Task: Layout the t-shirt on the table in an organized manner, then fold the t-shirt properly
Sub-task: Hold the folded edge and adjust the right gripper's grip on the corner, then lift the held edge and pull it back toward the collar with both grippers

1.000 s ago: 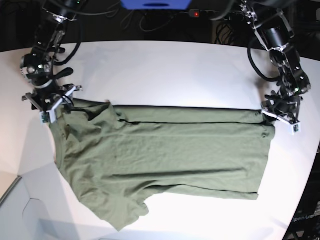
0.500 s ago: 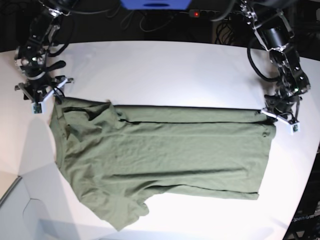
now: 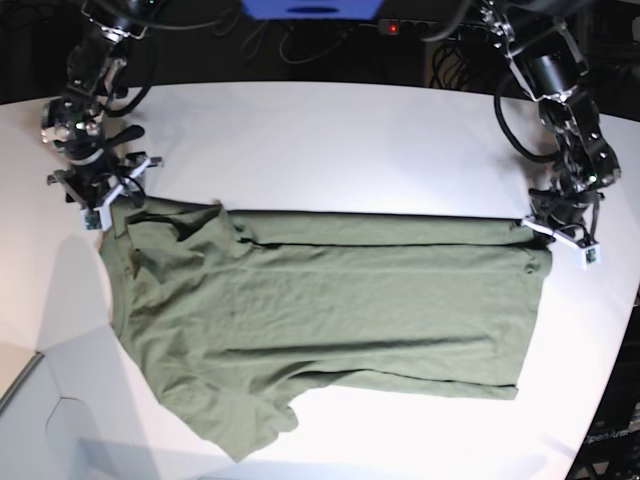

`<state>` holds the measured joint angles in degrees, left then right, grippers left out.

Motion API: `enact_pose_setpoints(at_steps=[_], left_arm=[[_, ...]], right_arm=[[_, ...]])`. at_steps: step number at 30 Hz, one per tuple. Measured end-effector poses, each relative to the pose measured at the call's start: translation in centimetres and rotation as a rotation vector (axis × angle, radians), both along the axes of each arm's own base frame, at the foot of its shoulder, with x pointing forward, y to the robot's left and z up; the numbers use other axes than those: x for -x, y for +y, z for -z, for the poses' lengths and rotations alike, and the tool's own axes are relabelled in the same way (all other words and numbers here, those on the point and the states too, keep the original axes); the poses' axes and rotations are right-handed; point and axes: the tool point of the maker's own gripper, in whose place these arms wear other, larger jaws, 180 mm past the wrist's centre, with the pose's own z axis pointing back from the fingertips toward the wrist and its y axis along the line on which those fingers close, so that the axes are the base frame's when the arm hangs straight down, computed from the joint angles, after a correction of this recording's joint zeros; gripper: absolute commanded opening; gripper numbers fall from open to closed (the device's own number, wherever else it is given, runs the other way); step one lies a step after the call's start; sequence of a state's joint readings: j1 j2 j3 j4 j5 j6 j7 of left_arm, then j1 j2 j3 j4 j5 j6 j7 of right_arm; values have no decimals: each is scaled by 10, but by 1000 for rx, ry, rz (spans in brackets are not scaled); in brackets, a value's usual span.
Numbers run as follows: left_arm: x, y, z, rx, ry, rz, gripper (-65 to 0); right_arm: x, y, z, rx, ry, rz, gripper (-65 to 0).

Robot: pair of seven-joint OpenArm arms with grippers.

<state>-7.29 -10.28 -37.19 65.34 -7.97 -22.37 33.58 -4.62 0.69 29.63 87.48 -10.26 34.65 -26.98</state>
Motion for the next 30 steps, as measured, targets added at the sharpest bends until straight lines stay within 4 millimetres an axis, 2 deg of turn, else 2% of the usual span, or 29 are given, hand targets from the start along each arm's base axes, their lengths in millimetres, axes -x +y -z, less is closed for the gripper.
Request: enact_pose_setpoints(at_steps=[8,10,14,17,20,22,24,27,30], left_arm=[[1,1,0,1,0,-4,-650],[1,1,0,3,-1,-4,-650],[2,3,0,-2,4,0,-650],[7,6,-1,-20,17,9,-650],[22,8,-4,-60,31,21,-650],[32,9,-15,-99,31,41,-650],[36,11,-28,-136,40,53,-650],[28,10,-61,-188,-20,71,-650],[21,12,-85,-231,-43,86,-650]], right_arm=[[1,1,7,-15,10,2,-310],[1,2,7,-17,10,2,-373],[4,1,9,-17,15,5,-636],[12,-2,11,-5,28,3,-650],[30,-7,5,42,50,-10,-650],[35,-11,-4,77,46,-11,-650],[25,-12,-27,106,-17,-19,-650],[9,-11,-61,147,-117,-36,-650],[-1,-7,-80,179,-155,-54,-650]])
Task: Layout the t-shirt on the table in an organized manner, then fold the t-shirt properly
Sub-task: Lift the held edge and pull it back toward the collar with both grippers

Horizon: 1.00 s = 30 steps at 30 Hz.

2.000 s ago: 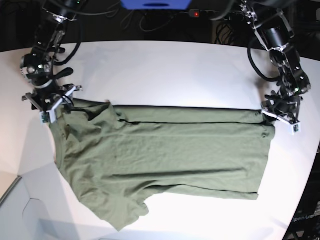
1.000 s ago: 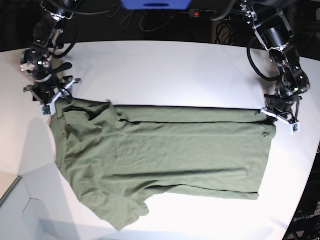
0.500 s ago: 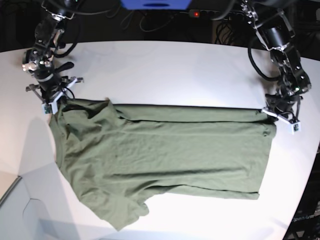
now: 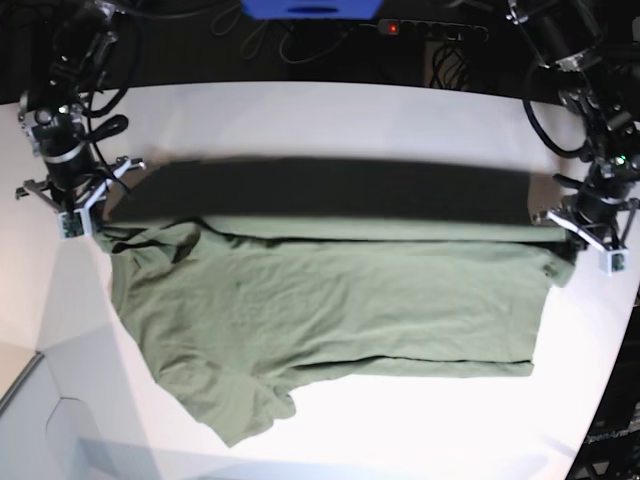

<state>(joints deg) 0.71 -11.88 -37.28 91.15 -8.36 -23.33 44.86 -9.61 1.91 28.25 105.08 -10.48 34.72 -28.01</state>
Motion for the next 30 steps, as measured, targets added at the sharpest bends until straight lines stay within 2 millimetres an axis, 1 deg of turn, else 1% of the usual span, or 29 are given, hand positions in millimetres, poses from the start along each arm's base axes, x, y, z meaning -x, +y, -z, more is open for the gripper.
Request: enact_pose_setpoints(at_steps=[2,4,5,7,9,11,13,16,18,21,24,28,30], left_arm=[[-8,1,-12,-14,-10,0,-650],[-21,3,-22,-9,-16,-12,-650],[-30,3,-29,2,-27,-13,-650],[-46,3,-43,9,-49,-6,-650],[-53,6,-47,-12,-10,7,-650],[-55,5,-46,-28,11,25,-650],[-54,2,-42,-23,26,33,-650],[-45,1,-31,-20,53,35,-650],[-34,1,-19,-20,87,35,-650],[-17,1,-2,-19,143,34,-650],[0,-1,9,-27,172,43,-650],[24,-4,24,-35,226,54,-650],[35,-6,31,-33,249,61,-650]], right_arm=[[-16,10,-13,12,-41,-44,-650],[-35,22,-27,21,-82,-100,-650],[-43,27,-31,26,-92,-120,-650],[-54,33,-31,33,-67,-143,-650],[-61,28,-27,49,-12,-124,-650],[-65,20,-29,67,17,-97,-650],[-65,19,-30,66,17,-93,-650],[-48,19,-11,66,76,-94,-650],[-34,16,2,64,125,-87,-650],[-23,7,9,53,140,-54,-650],[-8,0,18,48,167,-33,-650],[29,-13,41,50,257,5,-650],[44,-16,46,52,285,16,-650]])
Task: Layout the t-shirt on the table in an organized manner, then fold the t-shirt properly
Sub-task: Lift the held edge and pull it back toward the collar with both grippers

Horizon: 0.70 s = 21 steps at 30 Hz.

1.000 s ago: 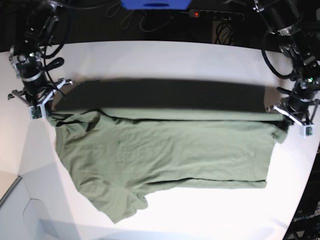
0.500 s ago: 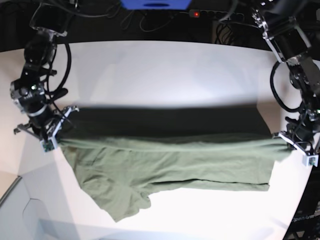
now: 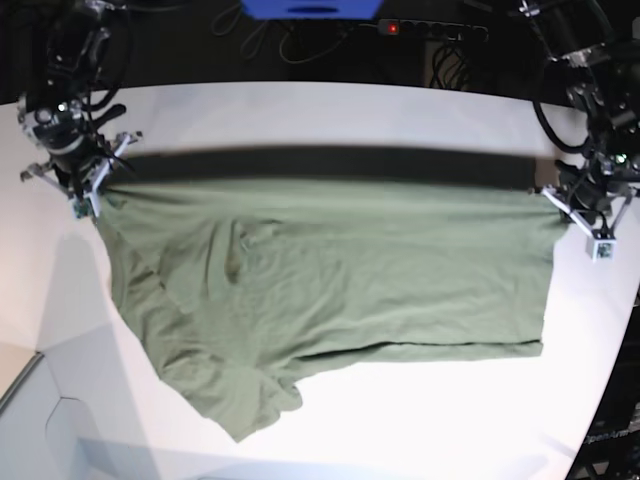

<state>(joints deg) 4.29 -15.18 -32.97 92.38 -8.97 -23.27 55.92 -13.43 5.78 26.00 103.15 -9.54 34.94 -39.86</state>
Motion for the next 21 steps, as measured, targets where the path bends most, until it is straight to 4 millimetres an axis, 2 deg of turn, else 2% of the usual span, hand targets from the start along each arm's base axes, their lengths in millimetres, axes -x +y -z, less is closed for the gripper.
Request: enact_pose_setpoints(at_steps=[7,11,17,21], left_arm=[[36,1,23,-10,89,0,-650],[56,0,28,-26,126,7,-650],[58,1,31,-26,133,5,-650],[59,1,32,-26,137,4,-650]], right_arm=[[42,23,4,-23,5,-20,-650],[64,33,15,-56,41,-9,-650],[94,41,28,-83,107,4,-650],[96,42,29,-86,109,10,-650]])
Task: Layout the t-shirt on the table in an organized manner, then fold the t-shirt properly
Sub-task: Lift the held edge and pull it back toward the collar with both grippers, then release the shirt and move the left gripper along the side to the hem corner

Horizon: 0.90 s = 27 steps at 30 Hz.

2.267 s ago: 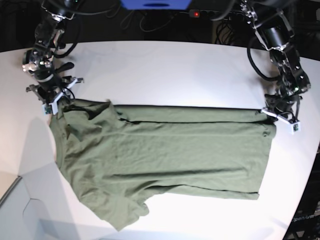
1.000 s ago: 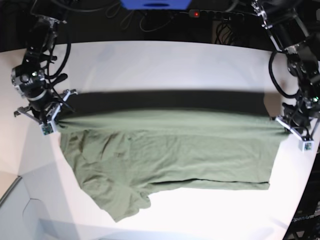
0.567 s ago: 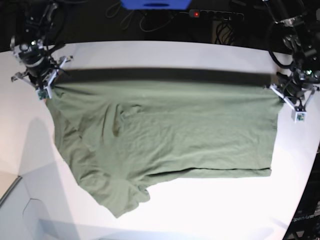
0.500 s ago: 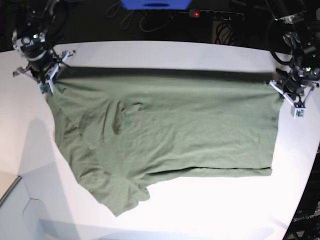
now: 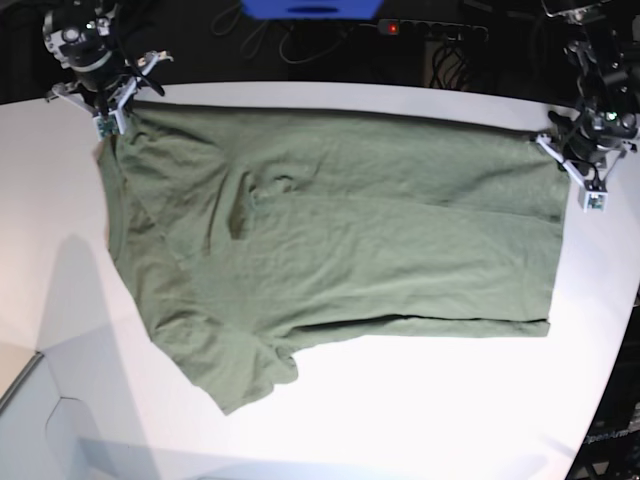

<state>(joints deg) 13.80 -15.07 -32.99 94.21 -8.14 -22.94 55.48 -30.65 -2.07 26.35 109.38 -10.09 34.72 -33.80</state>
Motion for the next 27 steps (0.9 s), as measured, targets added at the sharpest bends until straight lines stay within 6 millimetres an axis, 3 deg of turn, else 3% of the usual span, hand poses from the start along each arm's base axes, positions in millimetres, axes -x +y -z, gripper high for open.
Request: enact_pose_setpoints(at_steps=[6,12,14,18,22,25,27], left_arm=[[0,2,-1,-7,1,1,-649],[13,3,17,18,53,-17,-646],[16,3,19,19,63,-19,-601],[16,3,19,18,62,-19,-417],[14,3,17,15,58,-17,-412],[9,6,7,12,22,-31,-412],[5,17,-11,-11,-31,-64,-411]], right_arm=[[10,0,3,0,25,-1,-650],[10,0,3,1,24,-1,-644],[10,0,3,1,24,0,-587],[11,0,3,1,28,-1,-388],[10,0,3,1,26,-1,-253],[9,-7,1,8,14,21,-236],[6,-17,-3,30,7,48,-236]])
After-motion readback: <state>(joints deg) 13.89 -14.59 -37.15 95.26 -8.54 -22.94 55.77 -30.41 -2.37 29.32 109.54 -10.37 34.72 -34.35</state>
